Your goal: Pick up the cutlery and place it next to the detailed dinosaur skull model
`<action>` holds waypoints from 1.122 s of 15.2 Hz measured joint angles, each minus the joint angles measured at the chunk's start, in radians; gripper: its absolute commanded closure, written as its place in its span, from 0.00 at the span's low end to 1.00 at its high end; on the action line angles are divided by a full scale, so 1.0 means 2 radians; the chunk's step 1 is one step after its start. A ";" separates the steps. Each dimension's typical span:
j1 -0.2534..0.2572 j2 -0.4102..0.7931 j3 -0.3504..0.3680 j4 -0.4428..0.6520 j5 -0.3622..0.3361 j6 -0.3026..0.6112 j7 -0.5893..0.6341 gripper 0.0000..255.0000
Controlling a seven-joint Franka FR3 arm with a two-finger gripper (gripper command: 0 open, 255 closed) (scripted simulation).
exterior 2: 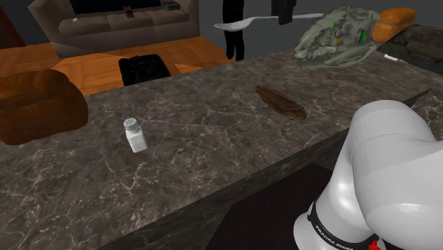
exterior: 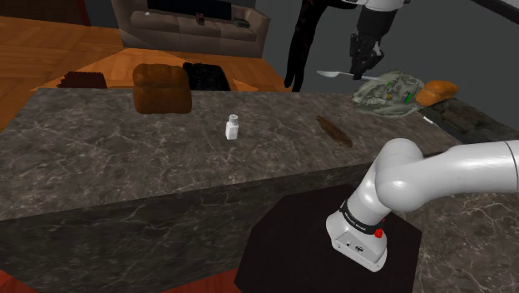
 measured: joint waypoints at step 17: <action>-0.036 -0.129 -0.161 -0.008 -0.179 -0.043 -0.197 1.00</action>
